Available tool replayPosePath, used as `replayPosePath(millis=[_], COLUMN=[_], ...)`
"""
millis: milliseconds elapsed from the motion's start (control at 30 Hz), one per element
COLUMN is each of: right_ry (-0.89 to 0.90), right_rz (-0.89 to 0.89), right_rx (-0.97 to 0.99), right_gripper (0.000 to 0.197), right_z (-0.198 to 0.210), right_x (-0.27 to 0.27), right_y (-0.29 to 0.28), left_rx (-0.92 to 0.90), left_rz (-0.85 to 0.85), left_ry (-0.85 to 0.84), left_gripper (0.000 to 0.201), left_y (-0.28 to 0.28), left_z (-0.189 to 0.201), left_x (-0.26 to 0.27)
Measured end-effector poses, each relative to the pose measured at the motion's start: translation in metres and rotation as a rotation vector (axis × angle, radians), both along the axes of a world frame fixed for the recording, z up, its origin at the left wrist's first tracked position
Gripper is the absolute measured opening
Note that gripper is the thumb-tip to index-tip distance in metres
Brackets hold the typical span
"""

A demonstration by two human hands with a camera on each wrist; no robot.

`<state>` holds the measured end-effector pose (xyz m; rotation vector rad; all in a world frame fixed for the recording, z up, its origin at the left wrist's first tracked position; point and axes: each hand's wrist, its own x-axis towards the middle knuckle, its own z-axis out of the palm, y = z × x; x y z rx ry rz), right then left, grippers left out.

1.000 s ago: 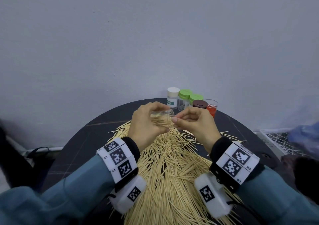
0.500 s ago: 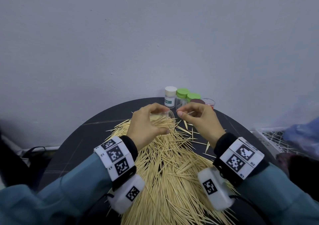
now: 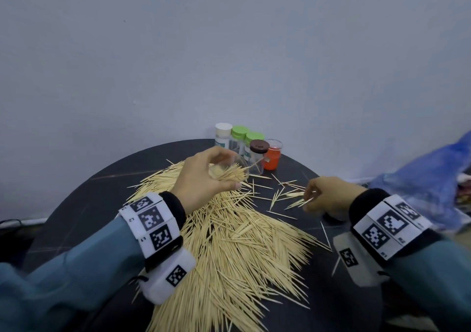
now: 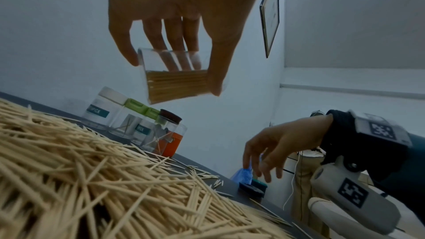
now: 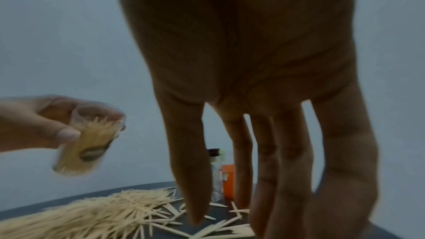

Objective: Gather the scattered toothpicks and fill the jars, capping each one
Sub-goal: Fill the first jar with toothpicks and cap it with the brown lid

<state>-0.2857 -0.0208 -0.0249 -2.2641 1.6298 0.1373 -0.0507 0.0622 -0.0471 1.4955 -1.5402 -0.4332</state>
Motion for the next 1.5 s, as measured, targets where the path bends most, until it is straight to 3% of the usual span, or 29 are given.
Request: replayPosePath(millis=[267, 433, 500, 600, 733, 1100, 1167, 1300, 1367, 1500], right_ry=[0.22, 0.381, 0.42, 0.385, 0.251, 0.037, 0.057, 0.315, 0.407, 0.523], right_rz=[-0.108, -0.032, -0.004, -0.012, -0.025, 0.196, 0.144, 0.065, 0.091, 0.173], right_rx=[0.155, 0.145, 0.111, 0.088, 0.068, 0.034, -0.033, -0.031, 0.04, 0.089], right_gripper=[0.019, 0.053, 0.058, 0.058, 0.044, 0.027, 0.033, 0.079, 0.093, 0.087], right_z=[-0.003, -0.006, -0.01, -0.016, -0.022, -0.021, -0.015, -0.015, -0.019, -0.023], right_x=[-0.028, -0.02, -0.014, -0.005, 0.008, 0.059, 0.055, 0.039, 0.036, 0.041], right_y=[0.019, 0.033, 0.035, 0.032, 0.027, -0.009, -0.027, -0.057, -0.065, -0.065], left_rx=[0.01, 0.01, 0.008, 0.006, 0.009, 0.027, 0.037, 0.047, 0.049, 0.052], left_rz=[-0.045, -0.05, -0.051, -0.044, -0.037, -0.031, -0.025, -0.019, -0.013, -0.003], left_ry=[-0.008, -0.014, -0.016, -0.018, -0.016, 0.002, 0.017, 0.013, 0.013, 0.017], left_gripper=[0.054, 0.053, 0.053, 0.052, 0.052, 0.051, 0.051, 0.049, 0.048, 0.048], left_y=[0.005, 0.005, 0.004, 0.002, 0.001, -0.004, -0.004, -0.006, -0.007, -0.007], left_z=[0.002, 0.001, 0.0, -0.002, -0.003, -0.01, -0.011, -0.012, -0.013, -0.014], left_x=[-0.008, -0.009, -0.008, -0.007, -0.005, 0.004, 0.007, 0.009, 0.01, 0.011])
